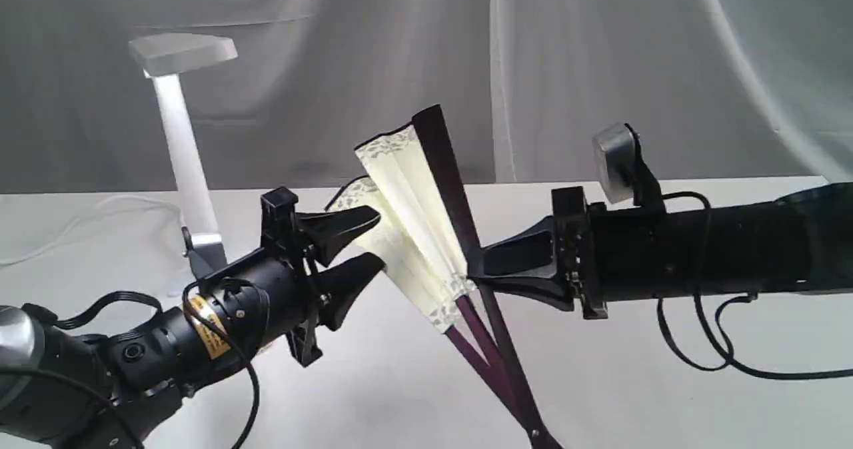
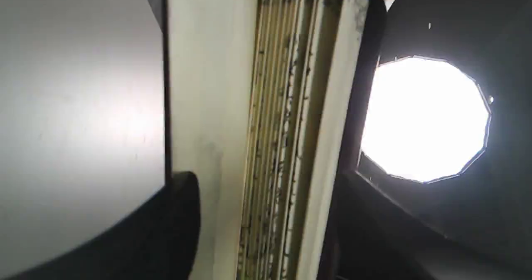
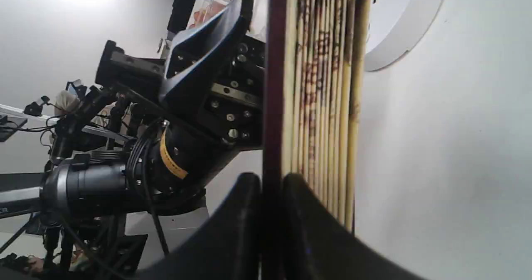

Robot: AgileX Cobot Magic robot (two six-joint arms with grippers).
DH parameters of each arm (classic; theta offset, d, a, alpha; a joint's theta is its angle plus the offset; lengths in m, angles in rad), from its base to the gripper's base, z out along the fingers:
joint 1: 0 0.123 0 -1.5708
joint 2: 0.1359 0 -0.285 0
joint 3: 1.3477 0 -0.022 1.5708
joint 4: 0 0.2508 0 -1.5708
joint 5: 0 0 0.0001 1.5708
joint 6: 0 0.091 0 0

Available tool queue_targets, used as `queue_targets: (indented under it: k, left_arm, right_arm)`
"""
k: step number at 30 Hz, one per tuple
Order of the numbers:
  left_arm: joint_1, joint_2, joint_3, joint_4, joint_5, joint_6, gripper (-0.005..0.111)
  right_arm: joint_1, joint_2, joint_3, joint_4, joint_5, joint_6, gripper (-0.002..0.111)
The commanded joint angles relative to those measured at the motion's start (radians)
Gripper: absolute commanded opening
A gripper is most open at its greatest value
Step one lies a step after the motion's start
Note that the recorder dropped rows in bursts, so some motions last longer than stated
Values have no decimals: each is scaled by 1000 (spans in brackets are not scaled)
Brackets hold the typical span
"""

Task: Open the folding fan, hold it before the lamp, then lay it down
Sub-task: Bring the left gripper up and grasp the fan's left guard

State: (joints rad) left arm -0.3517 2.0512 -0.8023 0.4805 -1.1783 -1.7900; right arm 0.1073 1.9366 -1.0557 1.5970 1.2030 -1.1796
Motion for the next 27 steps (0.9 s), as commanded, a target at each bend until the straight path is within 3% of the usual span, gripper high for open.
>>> queue_targets:
  k: [1, 7, 15, 22, 27]
  left_arm:
    - [3, -2, -4, -11, 1, 11, 52]
    - [3, -2, -4, 85, 6, -12, 52]
    - [3, -2, -4, 87, 66, -11, 52]
    - [3, -2, -4, -31, -40, -1, 52]
    - [3, -2, -4, -94, -43, 19, 52]
  right_arm:
    - [12, -15, 2, 29, 18, -7, 0]
    - [-5, -15, 2, 65, 18, -9, 0]
    - [-17, -40, 2, 70, 18, -5, 0]
    - [-7, -48, 2, 29, 18, 6, 0]
    - [23, -48, 2, 26, 18, 10, 0]
